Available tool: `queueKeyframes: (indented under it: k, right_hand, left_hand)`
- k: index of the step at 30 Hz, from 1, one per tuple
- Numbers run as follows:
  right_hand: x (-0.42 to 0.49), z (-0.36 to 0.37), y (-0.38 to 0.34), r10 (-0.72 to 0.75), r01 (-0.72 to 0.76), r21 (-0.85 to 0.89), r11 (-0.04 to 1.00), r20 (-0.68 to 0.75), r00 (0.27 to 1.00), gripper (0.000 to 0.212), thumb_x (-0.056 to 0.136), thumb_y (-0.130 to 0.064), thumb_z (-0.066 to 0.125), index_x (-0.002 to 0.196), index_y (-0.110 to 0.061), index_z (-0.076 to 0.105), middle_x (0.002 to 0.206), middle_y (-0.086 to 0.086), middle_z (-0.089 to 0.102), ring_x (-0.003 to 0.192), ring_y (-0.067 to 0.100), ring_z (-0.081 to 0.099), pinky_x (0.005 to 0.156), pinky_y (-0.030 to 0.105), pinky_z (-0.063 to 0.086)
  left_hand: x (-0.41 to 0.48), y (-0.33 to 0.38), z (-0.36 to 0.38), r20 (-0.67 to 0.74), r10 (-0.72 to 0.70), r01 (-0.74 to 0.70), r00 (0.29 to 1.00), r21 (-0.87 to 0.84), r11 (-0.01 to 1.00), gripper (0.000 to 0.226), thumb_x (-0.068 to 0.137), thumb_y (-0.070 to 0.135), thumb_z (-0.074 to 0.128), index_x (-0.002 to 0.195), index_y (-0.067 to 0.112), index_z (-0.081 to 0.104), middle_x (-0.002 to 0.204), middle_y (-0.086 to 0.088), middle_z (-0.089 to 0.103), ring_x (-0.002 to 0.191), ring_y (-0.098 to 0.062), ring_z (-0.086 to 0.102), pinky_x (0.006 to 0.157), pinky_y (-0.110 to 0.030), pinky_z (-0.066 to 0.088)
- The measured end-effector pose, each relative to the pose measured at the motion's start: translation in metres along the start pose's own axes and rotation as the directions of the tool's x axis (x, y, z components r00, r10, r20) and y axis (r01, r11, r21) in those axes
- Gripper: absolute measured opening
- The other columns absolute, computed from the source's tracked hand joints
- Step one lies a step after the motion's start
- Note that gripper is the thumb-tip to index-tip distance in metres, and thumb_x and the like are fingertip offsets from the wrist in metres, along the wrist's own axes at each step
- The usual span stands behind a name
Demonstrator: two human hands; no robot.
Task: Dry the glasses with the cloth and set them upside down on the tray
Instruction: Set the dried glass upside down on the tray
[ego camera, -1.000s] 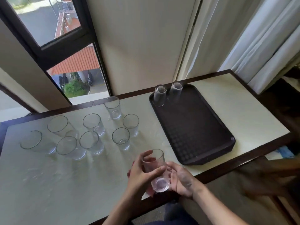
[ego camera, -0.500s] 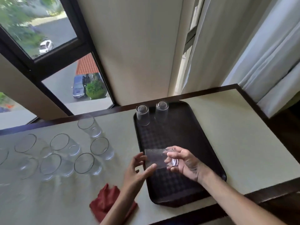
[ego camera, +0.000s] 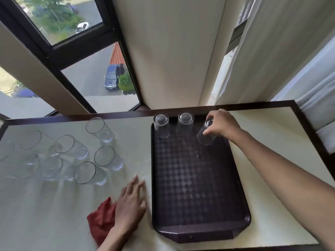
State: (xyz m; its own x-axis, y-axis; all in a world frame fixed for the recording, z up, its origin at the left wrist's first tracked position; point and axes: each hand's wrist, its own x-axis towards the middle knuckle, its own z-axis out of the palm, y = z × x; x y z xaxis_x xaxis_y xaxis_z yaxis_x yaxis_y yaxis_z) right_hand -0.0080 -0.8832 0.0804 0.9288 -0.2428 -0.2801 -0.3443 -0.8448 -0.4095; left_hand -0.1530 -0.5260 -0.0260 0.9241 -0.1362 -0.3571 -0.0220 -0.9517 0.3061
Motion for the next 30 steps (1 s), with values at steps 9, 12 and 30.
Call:
queueKeyframes:
  k: [9,12,30]
  right_hand:
    - [0.039,0.000,0.000,0.021,-0.025,-0.065,0.998,-0.060,0.998,0.045,0.063,-0.026,0.079,0.106,-0.020,0.067,0.113,0.011,0.058,0.099,0.033,0.062,0.073,0.030,0.047]
    - [0.039,0.005,0.004,0.042,-0.044,-0.024,0.999,-0.058,0.997,0.047,0.062,-0.028,0.081,0.106,-0.020,0.067,0.116,0.011,0.056,0.102,0.032,0.060,0.076,0.030,0.048]
    - [-0.106,0.105,-0.016,0.355,-0.174,0.476,0.862,-0.323,0.877,0.071,0.076,-0.016,0.079,0.138,-0.005,0.046,0.116,0.016,0.060,0.100,0.033,0.063,0.087,0.039,0.050]
  left_hand:
    - [-0.002,0.008,-0.004,-0.007,-0.049,0.048,0.999,-0.022,0.999,0.069,0.072,0.030,0.048,0.140,0.025,0.058,0.158,0.002,0.042,0.134,-0.026,0.050,0.112,-0.036,0.040]
    - [-0.001,0.010,-0.007,0.017,-0.061,0.061,0.998,-0.040,0.997,0.065,0.080,0.029,0.053,0.145,0.027,0.052,0.162,0.004,0.034,0.139,-0.024,0.042,0.117,-0.033,0.032]
    - [-0.002,0.000,-0.012,0.069,0.057,-0.047,0.996,-0.128,0.991,0.061,0.092,0.031,0.059,0.149,0.031,0.041,0.169,0.009,0.010,0.153,-0.015,0.020,0.120,-0.026,0.020]
